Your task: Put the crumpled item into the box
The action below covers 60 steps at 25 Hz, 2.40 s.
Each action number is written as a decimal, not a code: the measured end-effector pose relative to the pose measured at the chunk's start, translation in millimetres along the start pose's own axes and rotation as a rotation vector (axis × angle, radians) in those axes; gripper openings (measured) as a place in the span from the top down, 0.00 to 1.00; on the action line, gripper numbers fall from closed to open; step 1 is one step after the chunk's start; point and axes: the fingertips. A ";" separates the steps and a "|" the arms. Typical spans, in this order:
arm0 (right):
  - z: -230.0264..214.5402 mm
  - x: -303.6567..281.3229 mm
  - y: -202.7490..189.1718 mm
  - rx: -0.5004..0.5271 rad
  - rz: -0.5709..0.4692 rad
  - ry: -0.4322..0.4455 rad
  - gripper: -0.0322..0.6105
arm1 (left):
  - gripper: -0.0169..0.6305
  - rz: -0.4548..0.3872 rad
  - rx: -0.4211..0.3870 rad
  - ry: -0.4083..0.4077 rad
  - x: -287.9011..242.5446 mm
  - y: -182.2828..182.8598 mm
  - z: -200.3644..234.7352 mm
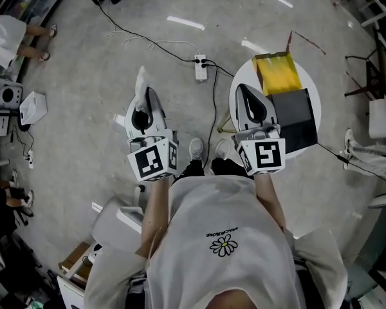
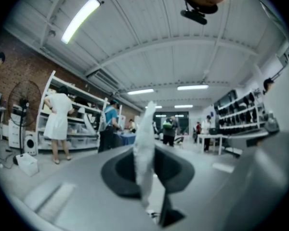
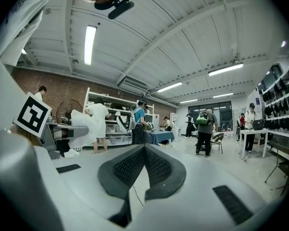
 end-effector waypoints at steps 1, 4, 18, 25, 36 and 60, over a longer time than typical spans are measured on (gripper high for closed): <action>-7.1 -0.1 0.7 -0.003 -0.005 -0.010 0.95 | 0.90 -0.001 -0.003 -0.006 -6.2 1.9 -4.2; -39.2 1.7 3.6 -0.018 -0.021 -0.049 0.95 | 0.90 -0.013 -0.030 -0.047 -28.9 9.7 -31.4; -211.4 70.5 -4.9 -0.034 -0.039 -0.528 0.95 | 0.91 -0.057 -0.085 -0.535 -149.7 20.2 -229.9; -240.6 96.7 -0.9 -0.010 -0.032 -0.741 0.95 | 0.91 -0.078 -0.048 -0.785 -180.7 19.5 -304.3; -230.6 82.7 3.4 -0.030 -0.011 -0.871 0.95 | 0.91 -0.078 -0.024 -0.950 -204.3 22.5 -319.2; -247.4 66.8 -10.0 -0.066 0.051 -0.949 0.95 | 0.91 -0.064 -0.216 -1.080 -258.8 -11.4 -358.3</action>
Point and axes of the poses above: the fingertips, and each gripper's own axes: x backward along the fingers, z to its left, y out of its top, and after that the axes turned 9 degrees about -y, right-handed
